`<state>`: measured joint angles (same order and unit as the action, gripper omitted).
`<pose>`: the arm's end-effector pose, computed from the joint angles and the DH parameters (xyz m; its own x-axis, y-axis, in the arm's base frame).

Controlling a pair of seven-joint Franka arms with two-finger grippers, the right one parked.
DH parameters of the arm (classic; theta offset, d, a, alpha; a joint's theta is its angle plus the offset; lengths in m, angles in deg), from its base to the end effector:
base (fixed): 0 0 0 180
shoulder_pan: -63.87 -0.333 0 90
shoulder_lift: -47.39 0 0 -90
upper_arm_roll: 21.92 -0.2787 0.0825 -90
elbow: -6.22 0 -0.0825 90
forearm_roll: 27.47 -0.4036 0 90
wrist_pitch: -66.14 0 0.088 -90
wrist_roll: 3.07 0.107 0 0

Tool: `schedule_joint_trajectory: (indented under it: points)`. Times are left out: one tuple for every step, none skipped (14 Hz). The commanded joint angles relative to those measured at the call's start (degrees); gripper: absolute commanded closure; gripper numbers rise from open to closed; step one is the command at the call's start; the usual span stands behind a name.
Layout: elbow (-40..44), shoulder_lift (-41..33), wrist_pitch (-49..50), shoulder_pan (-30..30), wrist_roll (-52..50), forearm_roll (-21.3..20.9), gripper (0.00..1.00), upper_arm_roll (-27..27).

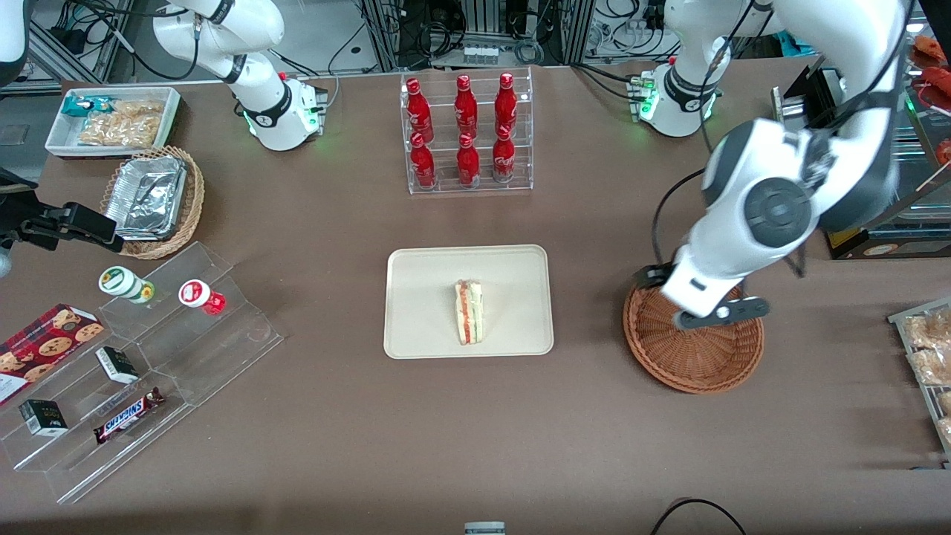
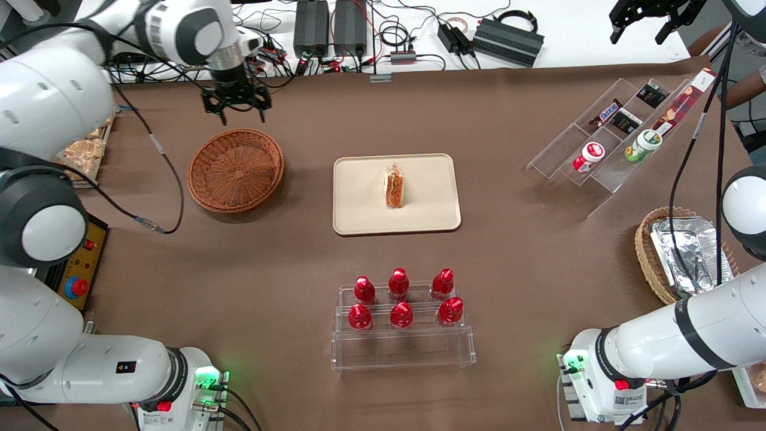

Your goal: Place sandwich from basket to tray

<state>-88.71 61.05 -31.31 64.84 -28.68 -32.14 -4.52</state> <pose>0.5939 -0.1775 0.4179 0.9802 0.1151 -0.1612 0.1025 -0.9911 -0.0849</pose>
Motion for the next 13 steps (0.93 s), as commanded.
schedule_joint_trajectory:
  points:
    - [-2.98,-5.57,3.57,-3.07,6.95,1.24,0.0,0.27]
    - [-3.06,-6.79,4.02,-4.38,9.41,2.72,0.0,0.09]
    - [-3.07,-8.03,4.81,-5.44,12.91,4.82,0.0,-0.08]
    - [-2.8,-9.17,5.77,-5.54,16.17,5.36,0.0,-1.82]
    - [-2.89,-10.49,5.95,-5.45,19.25,5.45,0.0,-4.54]
    - [-2.98,-11.8,6.39,-5.28,22.93,5.37,0.0,-5.96]
    - [-2.98,-12.69,7.7,-5.01,25.32,5.19,0.0,-7.19]
    - [-2.8,-13.39,8.93,-5.01,25.78,5.11,0.0,-8.25]
    - [-2.54,-14.18,9.03,-4.84,25.78,4.58,0.0,-8.95]
    - [-1.75,-14.45,8.86,-4.31,25.78,4.14,0.0,-9.31]
    - [-0.62,-14.54,8.68,-3.61,25.52,3.01,0.0,-10.62]
    - [0.61,-14.54,8.59,-2.99,25.61,2.82,0.0,-12.11]
    - [0.97,-14.63,8.59,-2.64,25.52,2.82,0.0,-12.47]
